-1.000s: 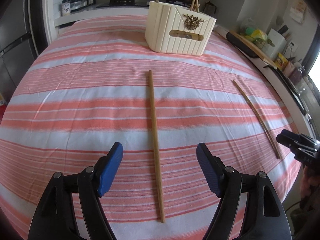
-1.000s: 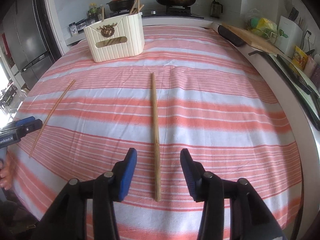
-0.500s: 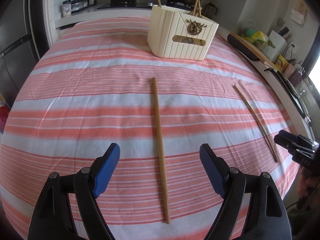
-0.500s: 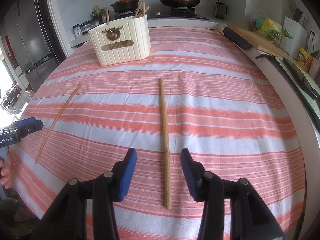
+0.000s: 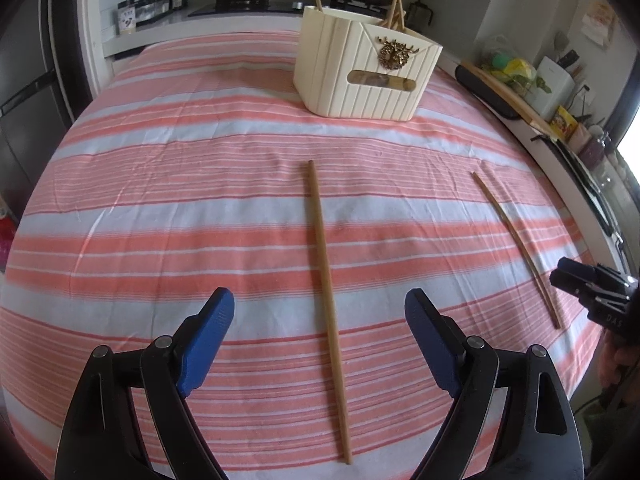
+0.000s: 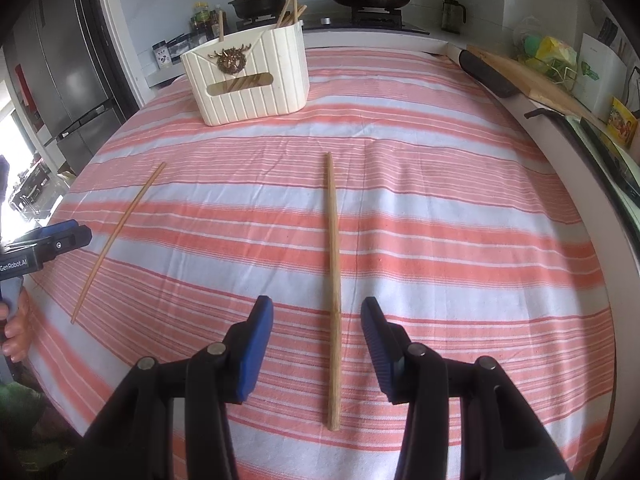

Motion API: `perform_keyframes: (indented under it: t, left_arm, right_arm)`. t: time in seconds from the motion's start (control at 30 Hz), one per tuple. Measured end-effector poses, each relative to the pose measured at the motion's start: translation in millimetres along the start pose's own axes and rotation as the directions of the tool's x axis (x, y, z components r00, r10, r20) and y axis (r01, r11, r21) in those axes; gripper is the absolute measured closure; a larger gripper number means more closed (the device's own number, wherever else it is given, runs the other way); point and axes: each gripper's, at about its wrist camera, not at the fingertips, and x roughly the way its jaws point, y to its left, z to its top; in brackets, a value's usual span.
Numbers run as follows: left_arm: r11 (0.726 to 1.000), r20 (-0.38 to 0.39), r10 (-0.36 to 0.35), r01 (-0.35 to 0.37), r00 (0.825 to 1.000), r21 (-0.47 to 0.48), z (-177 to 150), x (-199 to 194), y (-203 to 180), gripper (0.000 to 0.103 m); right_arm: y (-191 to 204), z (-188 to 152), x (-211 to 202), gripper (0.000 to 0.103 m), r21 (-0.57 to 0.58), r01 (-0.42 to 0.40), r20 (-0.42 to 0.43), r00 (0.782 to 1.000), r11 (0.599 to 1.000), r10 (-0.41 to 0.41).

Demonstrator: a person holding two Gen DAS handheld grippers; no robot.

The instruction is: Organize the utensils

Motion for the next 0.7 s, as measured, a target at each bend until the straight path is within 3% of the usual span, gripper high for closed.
perform_keyframes:
  t: [0.3, 0.5, 0.7]
  left_arm:
    - [0.994, -0.106, -0.108, 0.106, 0.988, -0.022, 21, 23, 23, 0.015]
    - [0.996, -0.157, -0.042, 0.054, 0.987, 0.072, 49, 51, 8, 0.015]
    - [0.985, -0.189, 0.065, -0.033, 0.98, 0.17, 67, 80, -7, 0.022]
  right_arm:
    - [-6, 36, 26, 0.056, -0.035, -0.049, -0.092, 0.995, 0.998, 0.046]
    - [-7, 70, 56, 0.056, -0.077, -0.045, -0.168, 0.985, 0.996, 0.032]
    - [0, 96, 83, 0.057, -0.143, -0.043, -0.222, 0.975, 0.989, 0.011]
